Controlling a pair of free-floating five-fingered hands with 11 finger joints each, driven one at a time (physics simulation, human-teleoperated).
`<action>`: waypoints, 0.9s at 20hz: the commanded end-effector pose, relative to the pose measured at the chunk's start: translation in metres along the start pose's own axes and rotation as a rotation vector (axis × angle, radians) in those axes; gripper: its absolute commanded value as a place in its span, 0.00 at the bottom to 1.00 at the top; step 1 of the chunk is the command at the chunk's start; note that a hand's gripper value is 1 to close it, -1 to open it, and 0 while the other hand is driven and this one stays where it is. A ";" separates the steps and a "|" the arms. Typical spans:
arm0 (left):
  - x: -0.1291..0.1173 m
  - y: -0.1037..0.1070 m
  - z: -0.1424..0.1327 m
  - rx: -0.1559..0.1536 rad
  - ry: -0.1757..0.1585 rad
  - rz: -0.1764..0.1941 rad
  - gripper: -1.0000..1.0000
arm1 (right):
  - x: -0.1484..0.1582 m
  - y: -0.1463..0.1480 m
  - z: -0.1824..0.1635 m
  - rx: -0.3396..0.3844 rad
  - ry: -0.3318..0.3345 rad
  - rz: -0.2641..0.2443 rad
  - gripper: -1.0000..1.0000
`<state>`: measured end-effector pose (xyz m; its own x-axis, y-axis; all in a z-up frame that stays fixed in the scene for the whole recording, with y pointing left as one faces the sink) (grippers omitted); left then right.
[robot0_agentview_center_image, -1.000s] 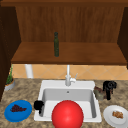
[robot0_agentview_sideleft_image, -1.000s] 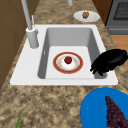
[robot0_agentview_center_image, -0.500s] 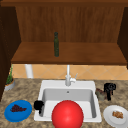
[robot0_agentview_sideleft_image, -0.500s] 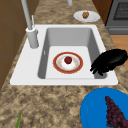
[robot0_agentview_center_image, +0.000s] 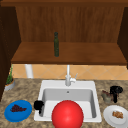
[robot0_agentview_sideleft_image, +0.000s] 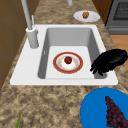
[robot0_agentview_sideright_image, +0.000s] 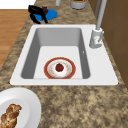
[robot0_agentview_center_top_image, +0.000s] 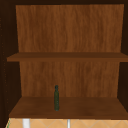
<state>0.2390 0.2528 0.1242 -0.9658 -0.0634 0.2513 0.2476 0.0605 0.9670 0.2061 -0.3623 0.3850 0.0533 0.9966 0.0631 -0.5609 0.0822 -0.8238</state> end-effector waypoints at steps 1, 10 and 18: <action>0.000 0.000 0.000 0.000 0.000 0.000 0.50 | -0.032 0.012 -0.007 -0.040 -0.027 0.001 1.00; 0.000 0.000 0.000 0.000 0.000 0.000 0.50 | -0.095 0.048 -0.033 -0.147 -0.044 0.017 1.00; 0.000 0.000 0.000 0.000 0.000 0.000 0.50 | -0.120 0.085 -0.066 -0.209 -0.010 0.056 1.00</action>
<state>0.2390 0.2528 0.1242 -0.9658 -0.0634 0.2513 0.2476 0.0605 0.9670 0.2089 -0.4759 0.2878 0.0559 0.9979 0.0333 -0.4242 0.0540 -0.9040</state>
